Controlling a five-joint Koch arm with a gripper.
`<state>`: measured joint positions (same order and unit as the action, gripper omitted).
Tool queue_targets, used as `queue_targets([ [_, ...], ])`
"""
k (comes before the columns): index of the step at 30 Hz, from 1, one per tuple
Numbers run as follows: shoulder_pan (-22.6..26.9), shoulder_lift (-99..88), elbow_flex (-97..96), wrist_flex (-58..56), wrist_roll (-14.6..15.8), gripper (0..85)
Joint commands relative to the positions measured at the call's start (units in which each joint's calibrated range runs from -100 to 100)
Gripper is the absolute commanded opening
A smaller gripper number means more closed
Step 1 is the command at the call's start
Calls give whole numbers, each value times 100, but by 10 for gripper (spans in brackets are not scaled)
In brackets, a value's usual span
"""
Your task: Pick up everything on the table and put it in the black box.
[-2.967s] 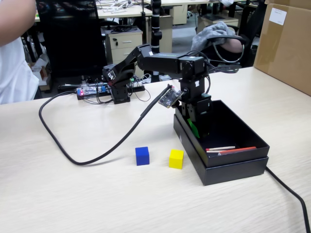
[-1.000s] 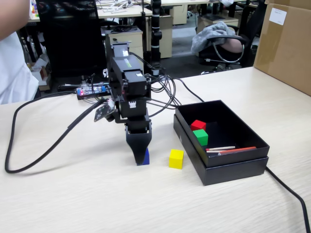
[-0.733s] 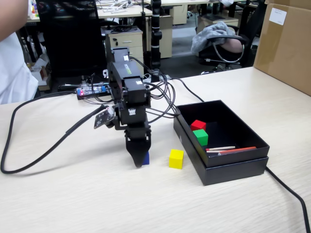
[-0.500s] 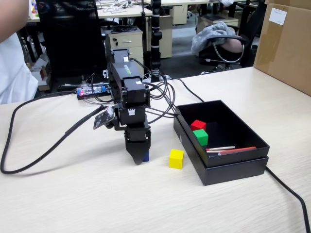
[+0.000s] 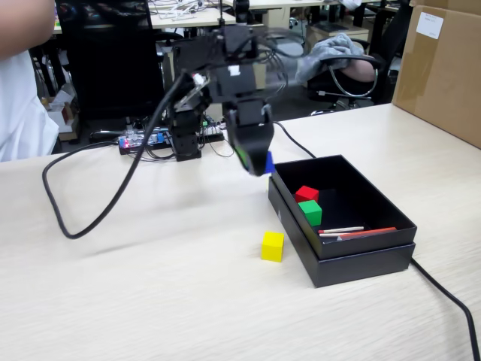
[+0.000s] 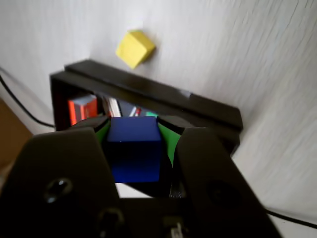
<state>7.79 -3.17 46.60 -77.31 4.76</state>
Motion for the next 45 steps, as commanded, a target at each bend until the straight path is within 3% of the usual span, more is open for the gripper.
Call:
queue_targets([
  [1, 371, -343, 145, -143, 112, 141],
  [10, 928, 1103, 317, -143, 425, 142],
  [26, 928, 1998, 281, -143, 557, 149],
  [29, 933, 1998, 190, -143, 567, 279],
  [34, 928, 1952, 91, -143, 567, 294],
  [38, 904, 1608, 118, -143, 567, 395],
  [45, 669, 506, 490, -143, 581, 396],
])
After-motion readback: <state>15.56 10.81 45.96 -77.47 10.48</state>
